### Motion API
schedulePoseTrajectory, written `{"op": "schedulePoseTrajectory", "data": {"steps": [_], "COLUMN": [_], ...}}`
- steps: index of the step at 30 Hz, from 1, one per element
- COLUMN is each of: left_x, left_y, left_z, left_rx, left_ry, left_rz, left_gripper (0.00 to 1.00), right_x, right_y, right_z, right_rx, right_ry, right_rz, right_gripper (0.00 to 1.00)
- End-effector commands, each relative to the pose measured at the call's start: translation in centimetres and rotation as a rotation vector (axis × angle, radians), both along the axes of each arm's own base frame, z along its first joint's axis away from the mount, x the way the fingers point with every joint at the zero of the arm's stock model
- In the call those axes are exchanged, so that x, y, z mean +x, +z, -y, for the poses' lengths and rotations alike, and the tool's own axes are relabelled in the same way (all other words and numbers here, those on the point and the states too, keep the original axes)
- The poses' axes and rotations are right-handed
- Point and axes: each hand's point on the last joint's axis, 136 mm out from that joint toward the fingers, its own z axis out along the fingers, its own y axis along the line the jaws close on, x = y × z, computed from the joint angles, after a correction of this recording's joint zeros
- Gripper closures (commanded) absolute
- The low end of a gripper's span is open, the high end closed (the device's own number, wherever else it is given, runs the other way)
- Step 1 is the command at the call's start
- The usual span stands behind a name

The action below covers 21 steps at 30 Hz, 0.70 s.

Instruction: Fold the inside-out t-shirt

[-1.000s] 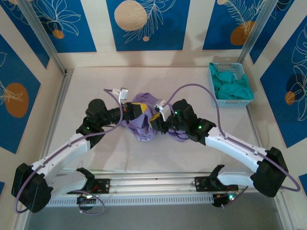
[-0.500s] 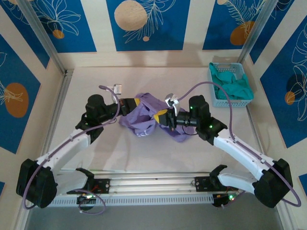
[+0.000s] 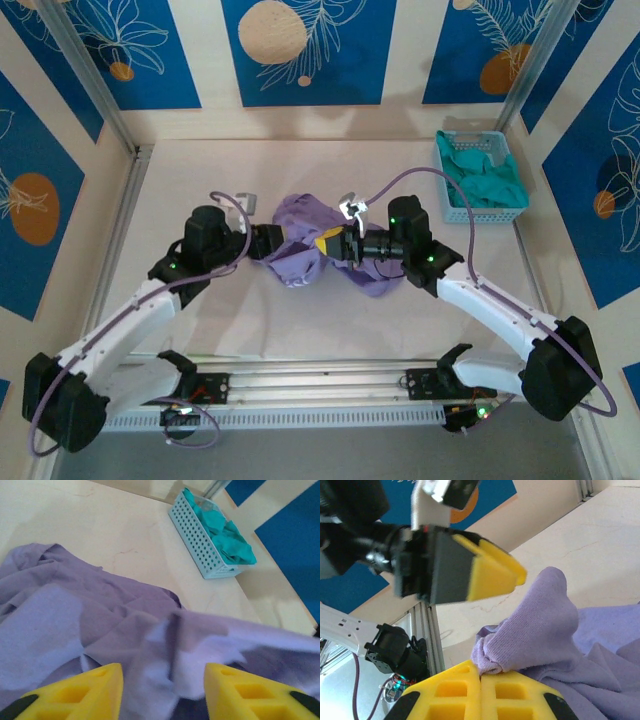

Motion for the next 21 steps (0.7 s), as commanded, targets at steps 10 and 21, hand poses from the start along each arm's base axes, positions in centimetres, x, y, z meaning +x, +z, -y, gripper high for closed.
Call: {"op": "schedulePoseTrajectory", "data": {"steps": [10, 21], "left_x": [0.1, 1.3], "left_y": [-0.5, 3.0], "left_z": [2.5, 4.2], "left_rx": [0.165, 0.105], "left_ry": [-0.09, -0.122], "left_rz": [0.108, 0.213], "left_gripper": [0.52, 0.88], "right_x": [0.2, 0.8], "right_y": [1.0, -0.8], "right_z": [-0.1, 1.1], "right_rx": [0.023, -0.068], "right_ry": [-0.001, -0.07], "right_rz": [0.002, 0.026], "right_gripper": [1.0, 1.0]}}
